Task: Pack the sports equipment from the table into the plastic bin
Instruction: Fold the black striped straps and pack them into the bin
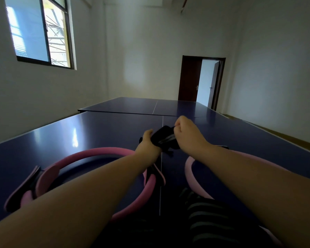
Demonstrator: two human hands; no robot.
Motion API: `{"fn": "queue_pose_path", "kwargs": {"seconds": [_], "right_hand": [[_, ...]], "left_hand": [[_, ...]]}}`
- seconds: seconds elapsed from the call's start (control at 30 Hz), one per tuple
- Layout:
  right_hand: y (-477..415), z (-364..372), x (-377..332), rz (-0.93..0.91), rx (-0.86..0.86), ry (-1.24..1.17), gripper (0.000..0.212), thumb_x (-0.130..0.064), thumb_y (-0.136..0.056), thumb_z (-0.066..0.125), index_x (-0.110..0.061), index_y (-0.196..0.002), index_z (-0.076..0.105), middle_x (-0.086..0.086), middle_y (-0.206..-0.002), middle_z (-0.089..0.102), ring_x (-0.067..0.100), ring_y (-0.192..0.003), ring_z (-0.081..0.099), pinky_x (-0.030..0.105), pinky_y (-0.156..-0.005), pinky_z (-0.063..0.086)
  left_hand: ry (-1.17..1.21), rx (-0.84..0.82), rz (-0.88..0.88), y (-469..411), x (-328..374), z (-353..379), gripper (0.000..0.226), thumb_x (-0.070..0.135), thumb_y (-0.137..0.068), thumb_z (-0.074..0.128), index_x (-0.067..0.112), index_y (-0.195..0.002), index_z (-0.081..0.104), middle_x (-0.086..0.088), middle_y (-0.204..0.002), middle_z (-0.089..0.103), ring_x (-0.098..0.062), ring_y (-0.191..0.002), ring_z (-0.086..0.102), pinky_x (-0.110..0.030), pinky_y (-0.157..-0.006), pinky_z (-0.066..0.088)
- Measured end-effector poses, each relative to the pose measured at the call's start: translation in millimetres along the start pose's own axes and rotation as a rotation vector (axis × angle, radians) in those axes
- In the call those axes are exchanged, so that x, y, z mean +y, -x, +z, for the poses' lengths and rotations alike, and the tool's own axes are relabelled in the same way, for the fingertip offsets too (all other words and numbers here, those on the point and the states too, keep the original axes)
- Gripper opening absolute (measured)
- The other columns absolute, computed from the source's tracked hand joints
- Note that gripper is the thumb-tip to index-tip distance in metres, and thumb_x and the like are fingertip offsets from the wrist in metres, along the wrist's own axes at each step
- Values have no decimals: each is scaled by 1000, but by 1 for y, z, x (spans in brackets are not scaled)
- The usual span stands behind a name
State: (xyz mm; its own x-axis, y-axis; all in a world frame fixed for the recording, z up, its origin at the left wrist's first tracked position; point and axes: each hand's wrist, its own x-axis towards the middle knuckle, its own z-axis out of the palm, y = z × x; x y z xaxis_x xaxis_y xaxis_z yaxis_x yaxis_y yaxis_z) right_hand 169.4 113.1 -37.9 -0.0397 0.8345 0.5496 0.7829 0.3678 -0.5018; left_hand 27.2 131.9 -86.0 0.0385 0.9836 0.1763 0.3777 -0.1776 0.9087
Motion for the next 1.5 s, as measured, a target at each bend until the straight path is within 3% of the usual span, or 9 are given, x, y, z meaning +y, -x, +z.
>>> {"fn": "queue_pose_path", "kwargs": {"seconds": [0.2, 0.33, 0.57, 0.77, 0.97, 1.13, 1.23, 1.37, 1.5], "right_hand": [[48, -42, -63, -202, -80, -303, 19, -9, -102, 36, -17, -87, 44, 1, -78, 46, 10, -66, 41, 24, -58, 35], [76, -54, -84, -343, -169, -251, 20, -5, -99, 39, -19, -88, 46, -2, -76, 44, 7, -63, 39, 22, -56, 33], [110, -84, -83, -69, -41, -393, 17, -14, -100, 49, -11, -94, 64, 6, -100, 58, 6, -89, 55, 12, -76, 42], [99, -99, -98, 583, -331, -929, 85, -74, -94, 17, -7, -111, 66, 14, -112, 68, 28, -108, 60, 42, -97, 45], [85, -108, -140, 550, -219, -1416, 61, -60, -98, 41, -5, -113, 62, 24, -122, 63, 38, -114, 59, 49, -99, 48], [88, -110, -170, 400, -85, -1344, 36, -20, -99, 58, -6, -132, 58, 18, -123, 66, 31, -108, 65, 44, -88, 56], [98, -129, -188, 268, -84, -1314, 28, -8, -99, 53, -4, -126, 60, 17, -114, 67, 31, -101, 64, 46, -89, 55], [120, -163, -220, 113, -211, -1142, 14, -10, -97, 51, -8, -102, 65, 11, -90, 69, 25, -83, 67, 40, -75, 57], [144, -184, -239, 82, -278, -1085, 21, -17, -97, 49, -7, -89, 66, 9, -77, 68, 20, -69, 65, 32, -65, 54]], "left_hand": [[876, -267, -457, 31, 41, -21, 91, 77, -93, 21, -2, -114, 63, -27, -102, 69, -39, -97, 66, -48, -89, 53], [873, -218, -277, 62, 76, -42, 39, 15, -95, 41, 6, -57, 46, -7, -49, 47, -19, -39, 49, -25, -44, 45], [687, 7, 64, 91, 113, -77, 40, -22, -81, 34, 0, -98, 63, -16, -85, 61, -28, -77, 61, -35, -70, 55], [636, -49, 307, 129, 140, -95, 56, -26, -79, 31, 11, -100, 66, -11, -93, 61, -20, -86, 60, -25, -71, 53], [710, -195, 310, 169, 150, -111, 39, -10, -68, 31, 10, -64, 64, -11, -81, 60, -24, -77, 57, -33, -70, 50], [769, -195, 147, 179, 140, -130, 32, 21, -84, 45, 13, -57, 60, -7, -73, 54, -21, -66, 52, -32, -63, 42], [773, -178, 21, 183, 137, -136, 41, 53, -92, 56, 14, -80, 60, -3, -71, 49, -18, -62, 47, -30, -59, 40], [807, -168, 109, 201, 158, -142, 71, 68, -95, 35, 9, -121, 64, -18, -117, 68, -35, -108, 66, -43, -89, 50], [895, -238, 178, 229, 190, -153, 72, 64, -98, 30, 6, -119, 67, -18, -115, 71, -32, -101, 71, -42, -86, 51]]}}
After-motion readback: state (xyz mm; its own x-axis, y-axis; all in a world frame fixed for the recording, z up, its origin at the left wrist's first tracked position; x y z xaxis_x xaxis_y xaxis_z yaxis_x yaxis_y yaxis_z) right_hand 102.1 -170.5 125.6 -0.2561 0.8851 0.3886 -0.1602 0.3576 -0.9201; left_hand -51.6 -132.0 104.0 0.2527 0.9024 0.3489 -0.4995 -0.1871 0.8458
